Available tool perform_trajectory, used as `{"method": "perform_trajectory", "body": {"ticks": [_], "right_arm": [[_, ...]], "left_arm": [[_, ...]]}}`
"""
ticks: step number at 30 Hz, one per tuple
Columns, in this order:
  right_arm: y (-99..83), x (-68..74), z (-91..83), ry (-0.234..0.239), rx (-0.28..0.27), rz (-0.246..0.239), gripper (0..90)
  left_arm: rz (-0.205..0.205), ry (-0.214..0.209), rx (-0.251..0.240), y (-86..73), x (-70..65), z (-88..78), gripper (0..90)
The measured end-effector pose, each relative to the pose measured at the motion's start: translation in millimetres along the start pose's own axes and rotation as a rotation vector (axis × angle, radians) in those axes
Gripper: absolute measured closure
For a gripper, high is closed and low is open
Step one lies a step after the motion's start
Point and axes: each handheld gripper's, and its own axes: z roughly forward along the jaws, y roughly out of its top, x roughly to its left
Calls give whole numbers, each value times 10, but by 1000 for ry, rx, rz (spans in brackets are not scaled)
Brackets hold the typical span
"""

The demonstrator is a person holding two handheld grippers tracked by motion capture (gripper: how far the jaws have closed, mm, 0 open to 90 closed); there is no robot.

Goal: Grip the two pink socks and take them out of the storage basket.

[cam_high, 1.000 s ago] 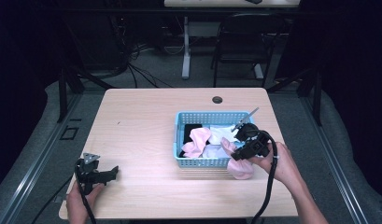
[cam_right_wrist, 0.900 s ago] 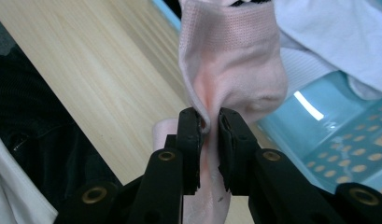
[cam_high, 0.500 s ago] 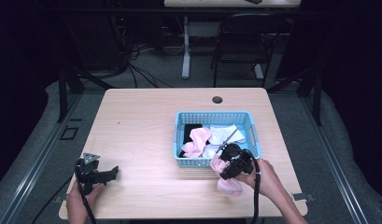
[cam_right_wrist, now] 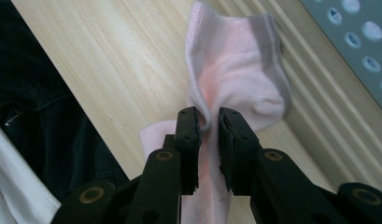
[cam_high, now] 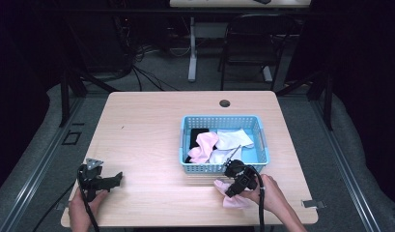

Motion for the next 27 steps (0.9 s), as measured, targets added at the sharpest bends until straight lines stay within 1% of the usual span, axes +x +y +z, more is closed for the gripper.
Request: {"method": "perform_trajectory", "body": {"ticks": [1, 2, 3, 4, 5, 6, 7, 10, 11, 12, 13, 14, 15, 16, 17, 19, 20, 21, 22, 24, 25, 27], "right_arm": [[-3, -12, 29, 0, 7, 1, 748], [-5, -15, 45, -1, 3, 1, 722], [-5, -16, 58, 7, 2, 4, 677], [-5, -16, 58, 7, 2, 4, 677], [-5, -20, 65, 10, 8, -1, 622], [-4, -17, 64, 9, 7, -1, 538], [-4, -13, 55, 2, 4, -5, 478], [-8, 3, -25, 10, -27, -10, 366], [-4, 6, -68, 7, -29, -16, 326], [-1, 12, -121, -2, -43, -20, 293], [6, 18, -207, -7, -67, -19, 234], [6, 18, -207, -7, -67, -19, 234], [9, 22, -234, -5, -76, -17, 205], [18, 30, -290, -17, -81, -16, 157], [33, 43, -361, -31, -90, -16, 134], [52, 56, -436, -41, -102, -15, 93], [52, 56, -436, -41, -102, -15, 93], [68, 59, -475, -56, -94, -22, 76], [74, 69, -496, -54, -115, -9, 72], [104, 67, -578, -67, -105, -25, 50], [130, 74, -647, -79, -99, -31, 26], [141, 77, -679, -81, -106, -31, 16]], "left_arm": [[0, 0, 0, 0, 0, 0, 5], [0, 0, 0, 0, 0, 0, 5], [0, 0, 0, 0, 0, 0, 5], [0, 0, 0, 0, 0, 0, 5], [1, 0, 1, 0, 0, -1, 5], [0, 0, 1, 0, 0, -1, 5], [0, 0, 0, 0, 0, 0, 5], [0, 0, 0, 0, 0, 0, 5], [0, 0, 0, 0, 0, 0, 5], [0, 0, 0, 0, 0, 0, 5], [0, 0, 0, 0, 0, 0, 5], [0, 0, 0, 0, 0, 0, 5], [0, 0, 0, 0, 0, 0, 5], [0, 0, 0, 0, 0, 0, 5], [0, 0, 0, 0, 0, 0, 5], [0, 0, 1, 0, 0, -1, 5], [0, 0, 1, 0, 0, -1, 5], [0, 0, 0, 0, 0, 0, 5], [0, 0, 0, 0, 0, 0, 5], [0, 0, 0, 0, 0, 0, 5], [0, 0, 0, 0, 0, 0, 5], [0, 0, 1, 0, 0, -1, 5]]}}
